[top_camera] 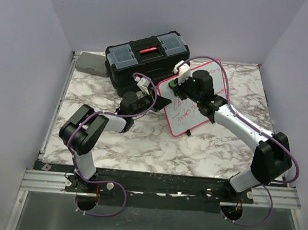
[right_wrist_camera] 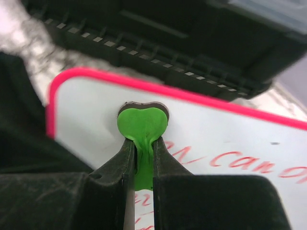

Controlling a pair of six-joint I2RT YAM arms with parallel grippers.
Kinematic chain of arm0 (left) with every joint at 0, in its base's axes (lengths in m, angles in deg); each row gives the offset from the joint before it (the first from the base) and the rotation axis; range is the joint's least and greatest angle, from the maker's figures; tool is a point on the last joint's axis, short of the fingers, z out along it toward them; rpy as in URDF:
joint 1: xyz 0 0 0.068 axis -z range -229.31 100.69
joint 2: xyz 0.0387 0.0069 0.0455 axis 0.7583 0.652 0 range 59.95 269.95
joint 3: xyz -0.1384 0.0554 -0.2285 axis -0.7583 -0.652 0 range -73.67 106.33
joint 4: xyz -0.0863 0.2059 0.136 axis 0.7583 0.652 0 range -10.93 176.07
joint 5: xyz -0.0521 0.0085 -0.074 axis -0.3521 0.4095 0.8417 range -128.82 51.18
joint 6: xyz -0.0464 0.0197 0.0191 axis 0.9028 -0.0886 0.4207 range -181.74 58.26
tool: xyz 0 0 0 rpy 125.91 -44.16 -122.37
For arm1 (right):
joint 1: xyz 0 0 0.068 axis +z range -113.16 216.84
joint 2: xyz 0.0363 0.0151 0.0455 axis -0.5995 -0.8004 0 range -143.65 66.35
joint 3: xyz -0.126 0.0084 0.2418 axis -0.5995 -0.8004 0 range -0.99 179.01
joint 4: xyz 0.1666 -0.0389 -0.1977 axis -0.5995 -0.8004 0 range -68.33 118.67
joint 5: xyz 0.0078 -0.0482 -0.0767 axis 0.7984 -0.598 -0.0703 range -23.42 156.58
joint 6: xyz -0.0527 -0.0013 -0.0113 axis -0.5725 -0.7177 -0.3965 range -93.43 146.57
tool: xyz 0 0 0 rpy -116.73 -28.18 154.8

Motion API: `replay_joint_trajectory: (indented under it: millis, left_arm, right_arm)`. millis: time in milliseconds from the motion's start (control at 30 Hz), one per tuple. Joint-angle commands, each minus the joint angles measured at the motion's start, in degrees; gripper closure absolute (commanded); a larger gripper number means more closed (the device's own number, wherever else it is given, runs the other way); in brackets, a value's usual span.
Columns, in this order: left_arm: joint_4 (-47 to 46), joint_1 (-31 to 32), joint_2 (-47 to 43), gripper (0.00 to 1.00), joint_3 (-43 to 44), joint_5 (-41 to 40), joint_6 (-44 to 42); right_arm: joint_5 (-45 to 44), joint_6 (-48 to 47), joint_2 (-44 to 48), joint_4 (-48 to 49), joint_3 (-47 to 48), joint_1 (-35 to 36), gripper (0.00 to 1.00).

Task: Erase the whiteboard
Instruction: Erase the whiteboard at the whiteboard stand.

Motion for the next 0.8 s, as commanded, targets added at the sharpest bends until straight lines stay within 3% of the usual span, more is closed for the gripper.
replay_joint_trajectory:
  millis: [0, 100, 300, 467, 533, 667, 767]
  left_arm:
    - [-2.2, 1.4, -1.6, 1.00, -0.1, 2.4, -1.0]
    - [-2.1, 1.4, -1.6, 1.00, 0.1, 2.5, -0.9]
    - [-1.4, 1.5, -1.6, 1.00, 0.8, 2.6, -1.3]
    - [-1.3, 1.4, -1.5, 1.00, 1.0, 2.5, -1.3]
    - [-1.2, 1.4, -1.6, 1.00, 1.0, 2.5, -1.3]
    - [-0.8, 1.5, -1.8, 1.00, 0.8, 2.7, -1.5]
    - [-0.8, 1.5, -1.8, 1.00, 0.5, 2.7, -1.6]
  right_arm:
    - [-13.5, 3.9, -1.3, 6.1, 2.1, -1.3, 0.99]
    - [-12.8, 2.0, -1.0, 5.8, -0.1, -1.4, 0.99]
    - [11.4, -8.8, 2.6, -5.4, -4.0, -1.5, 0.99]
    - [19.7, -11.6, 2.5, -10.2, -2.6, -1.5, 0.99]
    - [16.6, -8.3, 1.7, -8.2, -1.9, -1.4, 0.99]
    - [0.1, 0.7, -1.2, -2.4, 1.3, -2.1, 0.99]
    - [-5.5, 3.9, -2.3, -1.0, 3.8, -2.7, 0.99]
